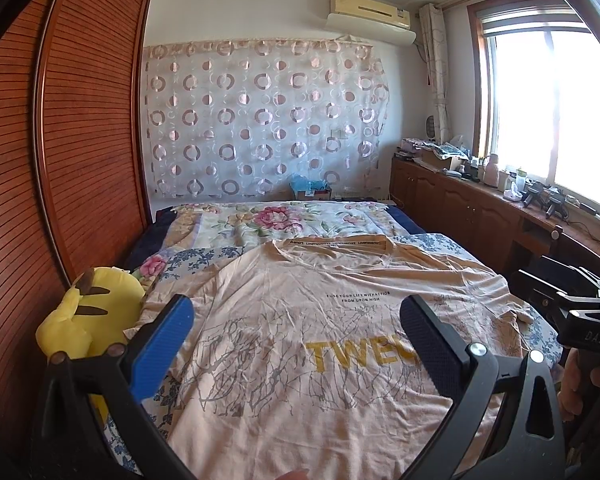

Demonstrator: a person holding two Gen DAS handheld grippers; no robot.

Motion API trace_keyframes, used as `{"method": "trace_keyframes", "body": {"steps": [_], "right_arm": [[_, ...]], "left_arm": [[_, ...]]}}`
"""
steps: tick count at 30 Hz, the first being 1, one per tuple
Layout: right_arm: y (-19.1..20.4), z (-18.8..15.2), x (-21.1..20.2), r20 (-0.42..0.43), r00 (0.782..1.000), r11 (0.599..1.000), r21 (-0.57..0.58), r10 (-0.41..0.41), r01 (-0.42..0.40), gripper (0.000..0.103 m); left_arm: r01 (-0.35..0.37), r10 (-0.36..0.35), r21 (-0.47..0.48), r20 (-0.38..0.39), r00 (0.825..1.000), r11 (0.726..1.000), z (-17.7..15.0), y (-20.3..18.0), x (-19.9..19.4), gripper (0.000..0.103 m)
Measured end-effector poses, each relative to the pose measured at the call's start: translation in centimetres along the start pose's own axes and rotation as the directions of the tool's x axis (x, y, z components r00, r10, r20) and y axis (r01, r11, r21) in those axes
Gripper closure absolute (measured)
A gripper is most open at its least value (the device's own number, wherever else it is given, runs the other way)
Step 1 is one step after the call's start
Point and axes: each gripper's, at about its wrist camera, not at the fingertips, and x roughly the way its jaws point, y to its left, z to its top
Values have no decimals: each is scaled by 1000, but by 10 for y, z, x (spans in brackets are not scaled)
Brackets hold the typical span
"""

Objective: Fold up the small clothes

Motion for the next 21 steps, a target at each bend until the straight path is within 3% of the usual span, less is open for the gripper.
{"method": "trace_keyframes", "body": {"steps": [21], "right_arm": [[-1,0,0,1,1000,1000,-1,1,-1,0]], "left_arm": [[-2,2,11,9,1000,1000,5,-3,-3,0]]}}
